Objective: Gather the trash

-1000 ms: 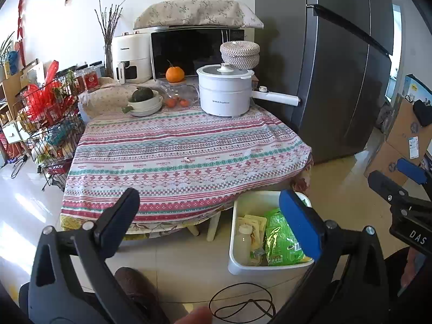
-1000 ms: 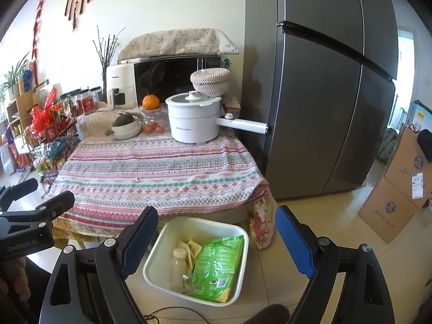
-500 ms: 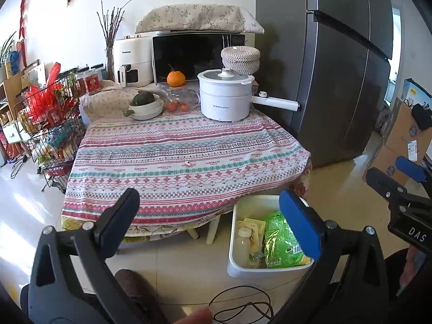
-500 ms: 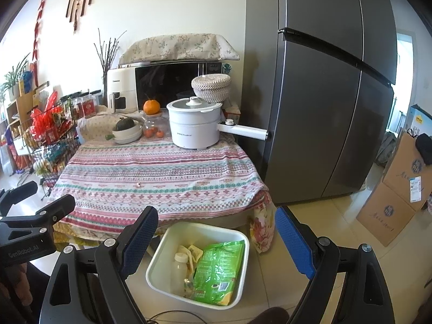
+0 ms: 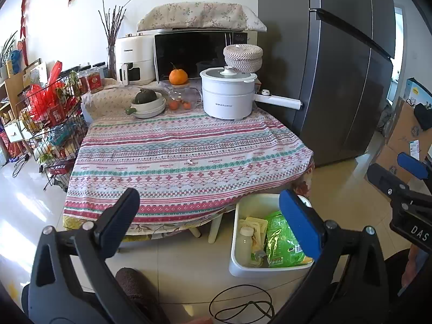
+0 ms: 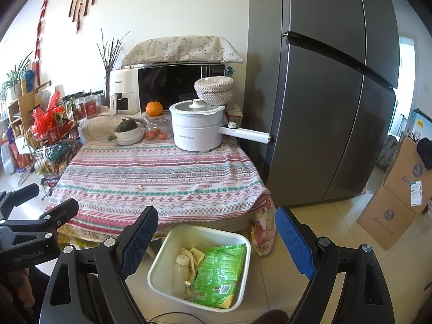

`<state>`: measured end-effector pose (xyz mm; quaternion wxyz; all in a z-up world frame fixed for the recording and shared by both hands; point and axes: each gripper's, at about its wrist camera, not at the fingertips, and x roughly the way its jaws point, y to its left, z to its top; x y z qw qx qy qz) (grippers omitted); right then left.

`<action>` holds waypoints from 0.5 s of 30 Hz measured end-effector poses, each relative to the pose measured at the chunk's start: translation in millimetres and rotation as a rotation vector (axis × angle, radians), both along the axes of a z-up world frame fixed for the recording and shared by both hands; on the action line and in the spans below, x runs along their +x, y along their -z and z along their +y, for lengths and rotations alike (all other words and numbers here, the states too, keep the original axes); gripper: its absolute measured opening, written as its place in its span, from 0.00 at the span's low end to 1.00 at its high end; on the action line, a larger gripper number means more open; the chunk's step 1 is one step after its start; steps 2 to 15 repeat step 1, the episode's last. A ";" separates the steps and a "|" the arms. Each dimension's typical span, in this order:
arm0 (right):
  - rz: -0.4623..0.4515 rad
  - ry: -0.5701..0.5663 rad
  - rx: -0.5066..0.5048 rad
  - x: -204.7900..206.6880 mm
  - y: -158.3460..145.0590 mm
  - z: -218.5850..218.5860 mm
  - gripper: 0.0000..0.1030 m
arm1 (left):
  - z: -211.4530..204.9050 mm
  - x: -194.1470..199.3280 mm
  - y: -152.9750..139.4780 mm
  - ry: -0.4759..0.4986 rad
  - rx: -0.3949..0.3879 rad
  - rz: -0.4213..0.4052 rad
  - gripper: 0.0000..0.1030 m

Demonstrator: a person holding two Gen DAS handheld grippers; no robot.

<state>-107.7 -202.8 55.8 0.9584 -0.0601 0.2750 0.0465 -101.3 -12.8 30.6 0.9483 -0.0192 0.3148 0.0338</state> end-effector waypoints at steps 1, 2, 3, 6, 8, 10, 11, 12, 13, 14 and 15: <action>0.002 -0.001 0.000 0.5 0.2 0.1 0.87 | 0.2 1.2 0.9 -0.002 0.000 0.003 1.00; 0.002 -0.001 0.000 0.5 0.2 0.1 0.87 | 0.2 1.2 0.9 -0.002 0.000 0.003 1.00; 0.002 -0.001 0.000 0.5 0.2 0.1 0.87 | 0.2 1.2 0.9 -0.002 0.000 0.003 1.00; 0.002 -0.001 0.000 0.5 0.2 0.1 0.87 | 0.2 1.2 0.9 -0.002 0.000 0.003 1.00; 0.002 -0.001 0.000 0.5 0.2 0.1 0.87 | 0.2 1.2 0.9 -0.002 0.000 0.003 1.00; 0.002 -0.001 0.000 0.5 0.2 0.1 0.87 | 0.2 1.2 0.9 -0.002 0.000 0.003 1.00; 0.002 -0.001 0.000 0.5 0.2 0.1 0.87 | 0.2 1.2 0.9 -0.002 0.000 0.003 1.00; 0.002 -0.001 0.000 0.5 0.2 0.1 0.87 | 0.2 1.2 0.9 -0.002 0.000 0.003 1.00; 0.002 -0.001 0.000 0.5 0.2 0.1 0.87 | 0.2 1.2 0.9 -0.002 0.000 0.003 1.00; 0.002 -0.001 0.000 0.5 0.2 0.1 0.87 | 0.2 1.2 0.9 -0.002 0.000 0.003 1.00; 0.002 -0.001 0.000 0.5 0.2 0.1 0.87 | 0.2 1.2 0.9 -0.002 0.000 0.003 1.00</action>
